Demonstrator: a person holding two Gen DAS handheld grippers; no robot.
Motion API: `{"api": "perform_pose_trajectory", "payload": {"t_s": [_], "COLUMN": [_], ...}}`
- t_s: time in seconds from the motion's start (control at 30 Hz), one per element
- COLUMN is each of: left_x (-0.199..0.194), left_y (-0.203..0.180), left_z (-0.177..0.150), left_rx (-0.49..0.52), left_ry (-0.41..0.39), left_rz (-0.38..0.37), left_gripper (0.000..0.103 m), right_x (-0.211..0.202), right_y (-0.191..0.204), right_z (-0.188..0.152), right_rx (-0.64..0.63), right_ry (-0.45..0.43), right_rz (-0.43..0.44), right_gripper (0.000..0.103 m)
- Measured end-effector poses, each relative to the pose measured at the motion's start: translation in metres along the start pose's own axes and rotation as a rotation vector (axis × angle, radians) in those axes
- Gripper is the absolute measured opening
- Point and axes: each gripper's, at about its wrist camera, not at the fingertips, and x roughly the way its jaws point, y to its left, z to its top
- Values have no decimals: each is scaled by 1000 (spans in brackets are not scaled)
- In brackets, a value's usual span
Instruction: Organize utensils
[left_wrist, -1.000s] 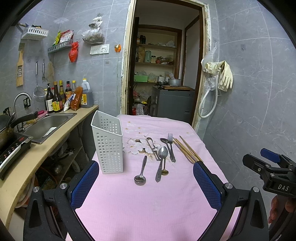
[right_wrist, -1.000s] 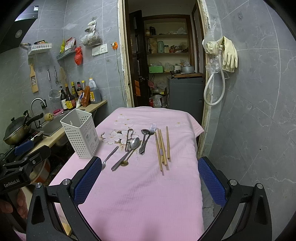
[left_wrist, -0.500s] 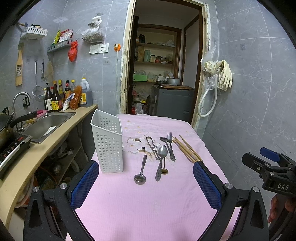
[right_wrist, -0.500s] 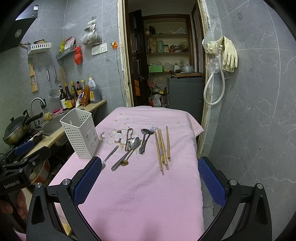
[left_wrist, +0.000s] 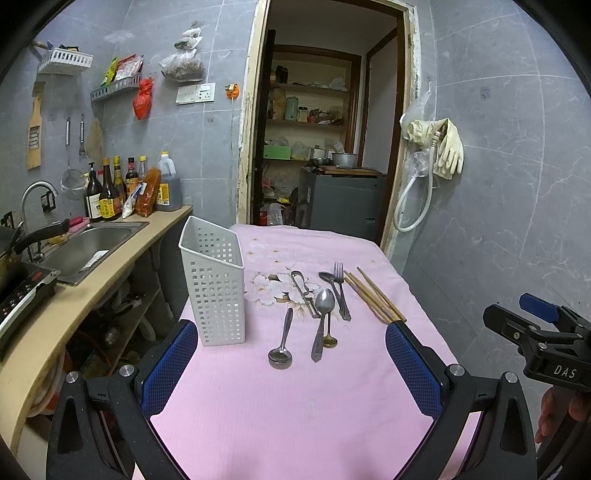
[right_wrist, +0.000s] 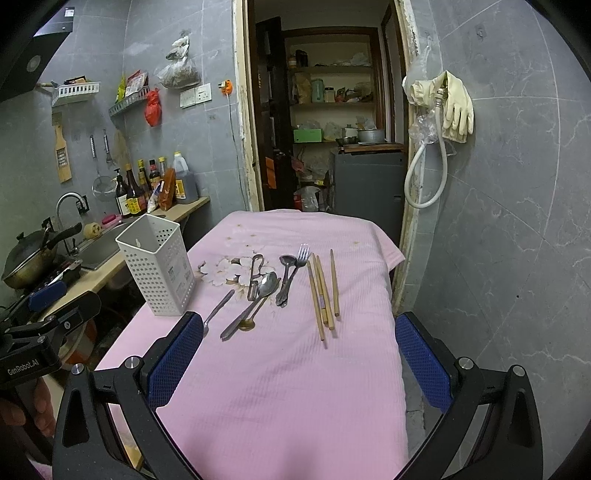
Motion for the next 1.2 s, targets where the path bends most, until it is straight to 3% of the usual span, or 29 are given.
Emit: {"api": "perform_pose_trajectory", "payload": {"t_s": [0.33,0.8,1.03,1.2], "left_x": [20,80,110,136], "left_y": [8,7,-12,-24], "left_z": [17,76,93,101], "left_rx": [38,121,127,126], "left_ry": [-17,-84,-87,-68], "left_rz": [-33,-151,-181,-183], "left_gripper": [102,102,102,102], "right_x": [8,34,56,86], "right_y": [7,-3,-26,-56], "right_z": [13,58,83,101], "right_rx": [4,32,44,46], "right_ry": [-48,-127,-132,-125], "right_rz": [-94,-230,-234,-181], "right_gripper": [102,102,102,102]}}
